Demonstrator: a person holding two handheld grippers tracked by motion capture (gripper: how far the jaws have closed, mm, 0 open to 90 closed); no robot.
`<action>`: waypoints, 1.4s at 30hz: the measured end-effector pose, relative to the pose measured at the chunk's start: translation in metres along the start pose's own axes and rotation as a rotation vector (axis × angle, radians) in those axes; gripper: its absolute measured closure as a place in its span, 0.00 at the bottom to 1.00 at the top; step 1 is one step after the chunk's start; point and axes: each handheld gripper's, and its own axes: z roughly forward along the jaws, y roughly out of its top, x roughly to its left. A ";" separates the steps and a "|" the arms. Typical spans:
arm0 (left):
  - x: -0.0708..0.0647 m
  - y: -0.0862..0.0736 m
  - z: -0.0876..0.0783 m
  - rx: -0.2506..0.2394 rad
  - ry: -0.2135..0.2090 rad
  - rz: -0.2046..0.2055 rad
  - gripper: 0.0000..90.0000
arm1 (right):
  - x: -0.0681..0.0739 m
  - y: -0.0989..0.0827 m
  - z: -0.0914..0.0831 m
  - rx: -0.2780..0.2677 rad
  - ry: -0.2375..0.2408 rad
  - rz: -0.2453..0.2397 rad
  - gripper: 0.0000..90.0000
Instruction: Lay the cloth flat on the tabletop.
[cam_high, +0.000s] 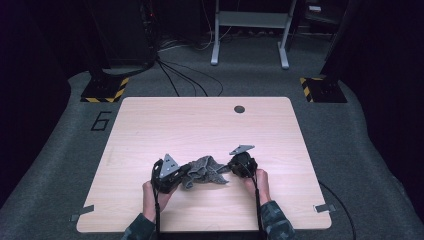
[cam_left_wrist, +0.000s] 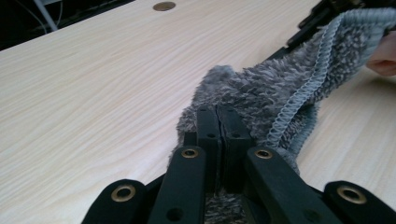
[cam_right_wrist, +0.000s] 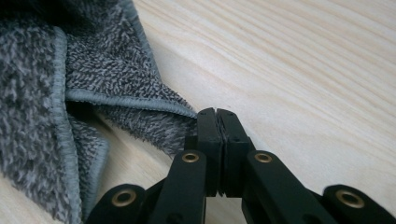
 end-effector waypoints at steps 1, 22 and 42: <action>0.002 -0.001 0.000 -0.006 0.009 -0.003 0.98 | -0.001 -0.001 -0.001 0.004 0.003 0.005 0.99; 0.036 -0.025 -0.005 0.081 0.047 -0.096 0.85 | -0.021 -0.017 -0.018 0.009 -0.041 0.074 0.96; -0.041 -0.013 -0.023 0.105 -0.108 0.065 0.35 | -0.012 -0.007 -0.037 -0.060 0.045 0.117 0.57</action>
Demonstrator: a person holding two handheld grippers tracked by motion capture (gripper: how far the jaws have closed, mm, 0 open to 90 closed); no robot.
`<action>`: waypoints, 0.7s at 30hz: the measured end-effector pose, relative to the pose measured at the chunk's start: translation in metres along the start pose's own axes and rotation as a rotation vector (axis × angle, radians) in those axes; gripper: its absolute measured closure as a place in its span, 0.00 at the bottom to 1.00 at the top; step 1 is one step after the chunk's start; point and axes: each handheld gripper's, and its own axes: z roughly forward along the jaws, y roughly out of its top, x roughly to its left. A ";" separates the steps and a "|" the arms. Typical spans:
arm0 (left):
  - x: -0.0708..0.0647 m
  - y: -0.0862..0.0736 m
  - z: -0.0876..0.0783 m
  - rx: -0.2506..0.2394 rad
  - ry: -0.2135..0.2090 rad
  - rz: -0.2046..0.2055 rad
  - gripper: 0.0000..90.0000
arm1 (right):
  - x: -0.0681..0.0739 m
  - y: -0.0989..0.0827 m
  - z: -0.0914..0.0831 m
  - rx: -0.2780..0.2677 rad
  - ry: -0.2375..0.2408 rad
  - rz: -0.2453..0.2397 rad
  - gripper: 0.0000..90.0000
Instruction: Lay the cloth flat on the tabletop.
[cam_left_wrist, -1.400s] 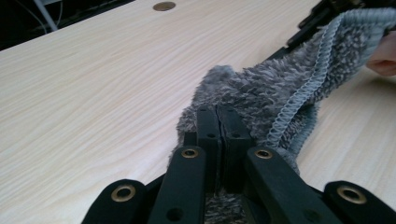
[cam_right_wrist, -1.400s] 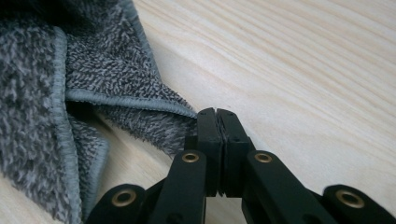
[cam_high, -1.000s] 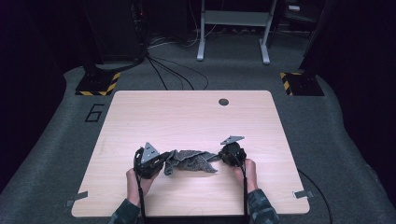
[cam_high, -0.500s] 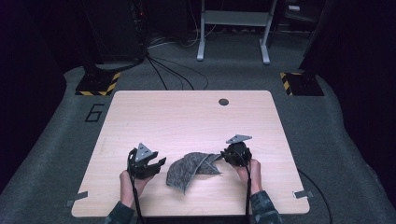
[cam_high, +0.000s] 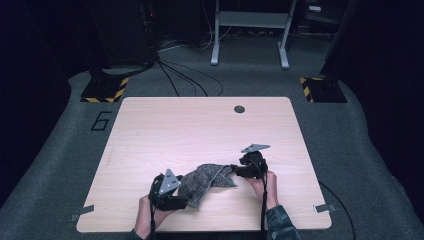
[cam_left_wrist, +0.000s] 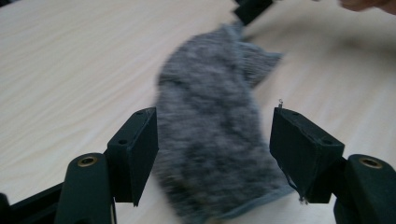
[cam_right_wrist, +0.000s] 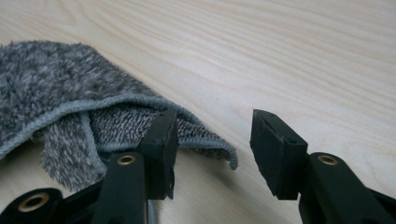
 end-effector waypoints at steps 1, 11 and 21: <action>-0.006 -0.001 0.007 0.019 -0.019 0.013 0.35 | 0.001 0.000 0.001 0.007 -0.002 -0.007 0.56; -0.019 -0.013 0.032 0.130 -0.054 0.055 0.31 | 0.004 -0.009 0.014 0.051 -0.022 0.010 0.54; -0.010 -0.023 0.041 0.197 -0.044 0.047 0.60 | 0.000 -0.012 0.017 0.075 -0.031 0.008 0.66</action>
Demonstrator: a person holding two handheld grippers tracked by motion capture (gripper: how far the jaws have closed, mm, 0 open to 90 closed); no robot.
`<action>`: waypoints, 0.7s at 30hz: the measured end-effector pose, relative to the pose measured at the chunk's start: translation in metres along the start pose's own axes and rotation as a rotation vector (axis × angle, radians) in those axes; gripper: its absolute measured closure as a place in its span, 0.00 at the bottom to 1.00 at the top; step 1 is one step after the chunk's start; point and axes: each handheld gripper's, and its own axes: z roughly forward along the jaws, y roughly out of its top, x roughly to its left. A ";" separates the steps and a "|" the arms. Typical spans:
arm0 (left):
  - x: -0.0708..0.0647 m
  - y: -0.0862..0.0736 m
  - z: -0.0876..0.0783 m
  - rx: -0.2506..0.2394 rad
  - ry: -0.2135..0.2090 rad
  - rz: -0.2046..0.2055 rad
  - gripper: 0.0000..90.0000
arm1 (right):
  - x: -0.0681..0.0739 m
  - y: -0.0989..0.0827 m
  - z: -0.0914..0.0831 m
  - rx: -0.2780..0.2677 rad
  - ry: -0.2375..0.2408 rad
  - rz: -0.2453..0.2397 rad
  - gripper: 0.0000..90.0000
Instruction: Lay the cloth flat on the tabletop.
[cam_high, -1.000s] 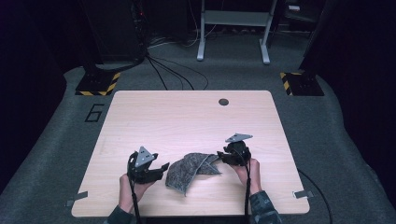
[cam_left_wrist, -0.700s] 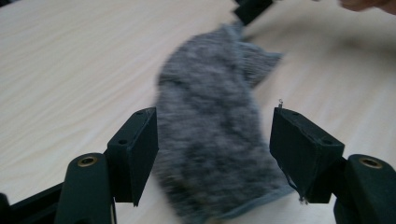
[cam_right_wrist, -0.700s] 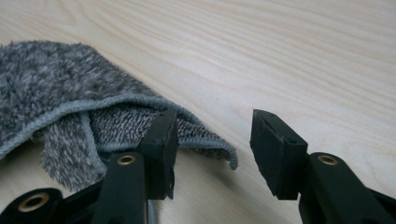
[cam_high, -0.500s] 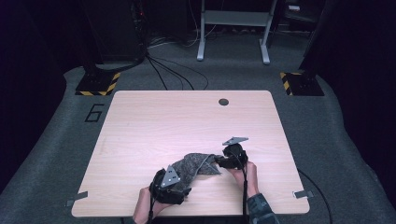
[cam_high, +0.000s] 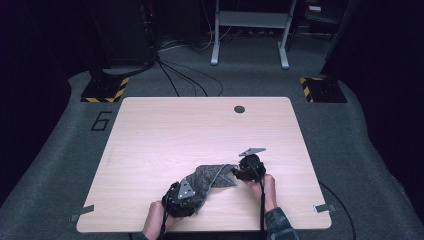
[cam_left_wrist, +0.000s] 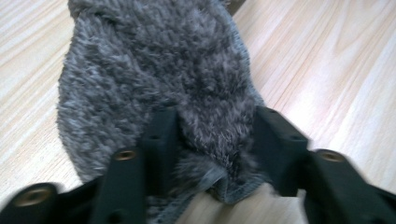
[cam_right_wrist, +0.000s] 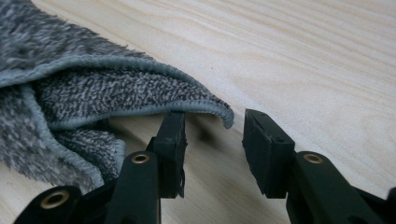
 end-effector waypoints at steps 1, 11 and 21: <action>0.001 0.000 0.000 0.004 -0.007 0.001 0.64 | 0.000 0.000 0.000 0.001 0.002 0.001 0.66; 0.035 -0.001 0.002 -0.008 -0.046 -0.015 0.84 | -0.009 0.005 -0.019 -0.069 0.037 0.050 0.66; 0.023 0.003 -0.014 -0.026 0.009 -0.026 0.38 | -0.001 0.013 -0.016 -0.080 0.062 0.028 0.59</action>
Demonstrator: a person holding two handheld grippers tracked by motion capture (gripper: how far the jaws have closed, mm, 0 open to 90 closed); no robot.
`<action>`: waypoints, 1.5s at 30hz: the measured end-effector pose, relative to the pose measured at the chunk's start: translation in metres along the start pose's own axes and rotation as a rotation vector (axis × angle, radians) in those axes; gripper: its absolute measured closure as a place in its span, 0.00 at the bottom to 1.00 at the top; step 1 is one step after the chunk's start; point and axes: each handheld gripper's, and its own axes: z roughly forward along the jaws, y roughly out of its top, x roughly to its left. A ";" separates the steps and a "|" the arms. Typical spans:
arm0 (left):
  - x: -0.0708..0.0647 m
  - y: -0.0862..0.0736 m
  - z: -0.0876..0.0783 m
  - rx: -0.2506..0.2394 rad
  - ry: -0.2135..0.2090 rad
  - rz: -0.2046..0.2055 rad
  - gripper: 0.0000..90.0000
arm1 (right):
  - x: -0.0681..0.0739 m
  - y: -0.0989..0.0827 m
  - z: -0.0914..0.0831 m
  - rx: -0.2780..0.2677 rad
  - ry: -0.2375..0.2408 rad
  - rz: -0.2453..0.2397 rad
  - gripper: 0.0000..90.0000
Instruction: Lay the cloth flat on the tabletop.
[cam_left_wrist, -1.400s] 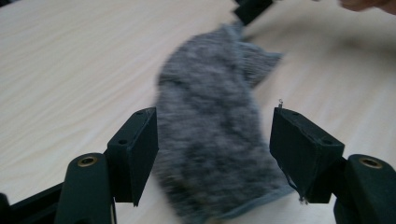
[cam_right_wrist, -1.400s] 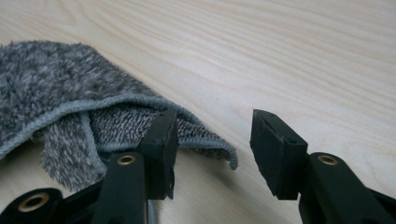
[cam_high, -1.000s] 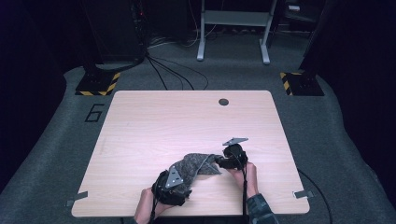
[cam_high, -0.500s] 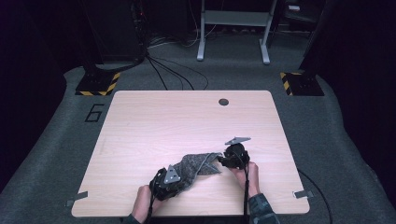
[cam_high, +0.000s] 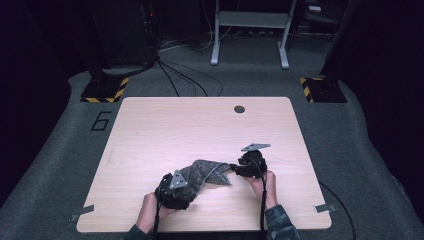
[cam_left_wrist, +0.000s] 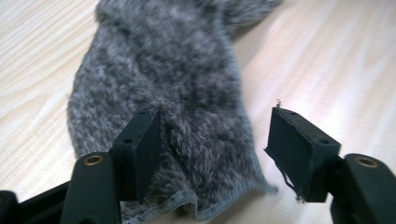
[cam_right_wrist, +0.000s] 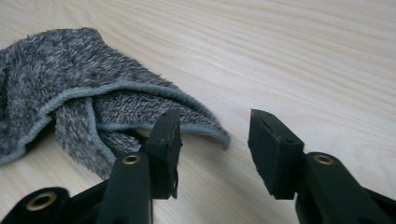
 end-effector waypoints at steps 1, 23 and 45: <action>0.000 0.000 0.000 0.000 0.000 0.000 0.38 | 0.000 0.000 0.000 0.000 0.000 0.000 0.59; -0.006 -0.008 0.009 0.048 -0.005 -0.001 0.83 | 0.052 -0.022 0.022 0.078 0.027 -0.212 0.84; 0.046 0.003 -0.026 -0.173 0.066 -0.189 0.92 | 0.023 -0.023 -0.018 0.011 -0.085 -0.133 0.98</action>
